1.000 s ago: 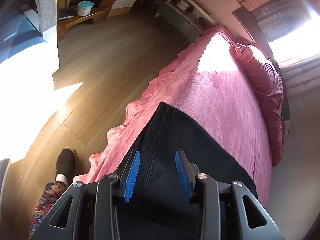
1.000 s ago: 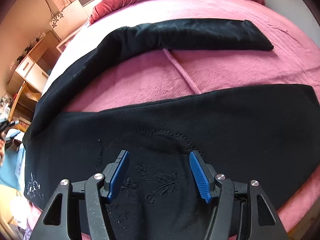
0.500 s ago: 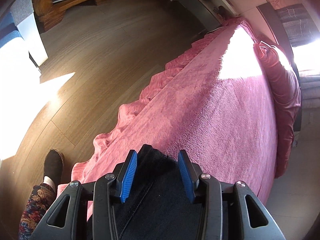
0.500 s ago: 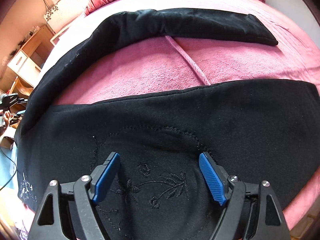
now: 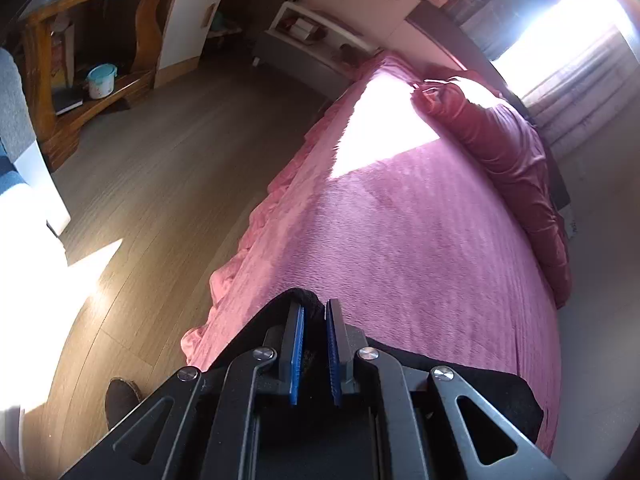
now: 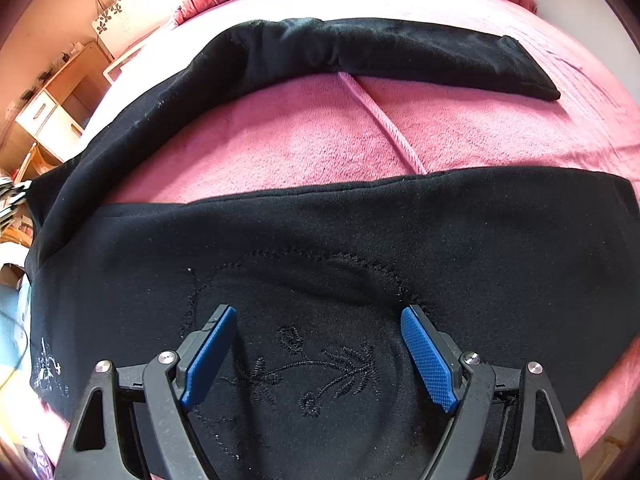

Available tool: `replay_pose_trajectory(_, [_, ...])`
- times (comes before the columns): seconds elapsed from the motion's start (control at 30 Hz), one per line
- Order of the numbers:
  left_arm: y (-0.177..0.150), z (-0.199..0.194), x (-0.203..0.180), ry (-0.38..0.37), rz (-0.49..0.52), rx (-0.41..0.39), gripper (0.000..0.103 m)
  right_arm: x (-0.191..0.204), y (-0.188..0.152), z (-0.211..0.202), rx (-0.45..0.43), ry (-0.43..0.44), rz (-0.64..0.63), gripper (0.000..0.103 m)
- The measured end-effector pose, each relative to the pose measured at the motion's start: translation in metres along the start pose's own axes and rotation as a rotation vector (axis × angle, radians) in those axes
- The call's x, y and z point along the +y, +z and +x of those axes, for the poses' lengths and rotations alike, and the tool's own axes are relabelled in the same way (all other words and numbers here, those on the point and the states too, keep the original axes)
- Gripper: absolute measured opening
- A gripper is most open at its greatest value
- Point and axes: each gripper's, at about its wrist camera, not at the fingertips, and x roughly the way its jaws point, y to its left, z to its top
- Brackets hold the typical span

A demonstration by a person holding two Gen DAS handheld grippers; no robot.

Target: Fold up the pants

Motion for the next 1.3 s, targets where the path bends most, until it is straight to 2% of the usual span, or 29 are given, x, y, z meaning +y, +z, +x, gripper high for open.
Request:
replay_pose_trajectory(0.13, [-0.026,-0.057,-0.024,-0.141,0.112,-0.062,0.01,-0.001,0.014,-0.015,-0.037,0.011,-0.002,0.082])
replay_pose_trajectory(0.2, [-0.041,-0.083,-0.025,-0.214,0.127,-0.077,0.009,0.003,0.028,-0.023,-0.058,0.052,0.006,0.077])
replay_pose_trajectory(0.27, [-0.057,-0.106,-0.025,-0.266,0.14,-0.09,0.008,0.008,0.047,-0.03,-0.08,0.1,0.009,0.071])
replay_pose_trajectory(0.37, [-0.083,-0.138,-0.021,-0.323,0.169,-0.11,0.008,0.016,0.083,-0.031,-0.095,0.196,0.034,0.052])
replay_pose_trajectory(0.47, [-0.105,-0.163,-0.01,-0.362,0.171,-0.118,0.008,0.035,0.124,-0.023,-0.094,0.278,0.048,0.047])
replay_pose_trajectory(0.6, [-0.128,-0.18,-0.004,-0.368,0.197,-0.112,0.008,0.065,0.173,-0.003,-0.061,0.372,0.085,0.047])
replay_pose_trajectory(0.7, [-0.139,-0.185,-0.004,-0.368,0.228,-0.099,0.008,0.088,0.207,0.015,-0.038,0.401,0.136,0.048])
replay_pose_trajectory(0.87, [-0.151,-0.191,-0.004,-0.378,0.258,-0.086,0.007,0.106,0.242,0.053,0.034,0.355,0.206,0.048])
replay_pose_trajectory(1.0, [-0.156,-0.197,-0.007,-0.391,0.3,-0.082,0.007,0.103,0.261,0.08,0.07,0.298,0.237,0.048])
replay_pose_trajectory(1.03, [-0.157,-0.198,-0.008,-0.397,0.309,-0.078,0.007,0.1,0.261,0.087,0.086,0.279,0.237,0.046])
replay_pose_trajectory(1.1, [-0.158,-0.199,-0.008,-0.407,0.316,-0.075,0.007,0.102,0.263,0.098,0.117,0.218,0.204,0.028])
replay_pose_trajectory(1.13, [-0.156,-0.198,-0.008,-0.409,0.313,-0.069,0.007,0.102,0.26,0.097,0.11,0.197,0.183,0.013])
replay_pose_trajectory(1.23, [-0.14,-0.188,-0.001,-0.375,0.258,-0.067,0.007,0.097,0.256,0.087,0.081,0.214,0.155,0.01])
replay_pose_trajectory(1.3, [-0.115,-0.176,0.001,-0.305,0.219,-0.068,0.007,0.091,0.259,0.074,0.052,0.24,0.152,0.01])
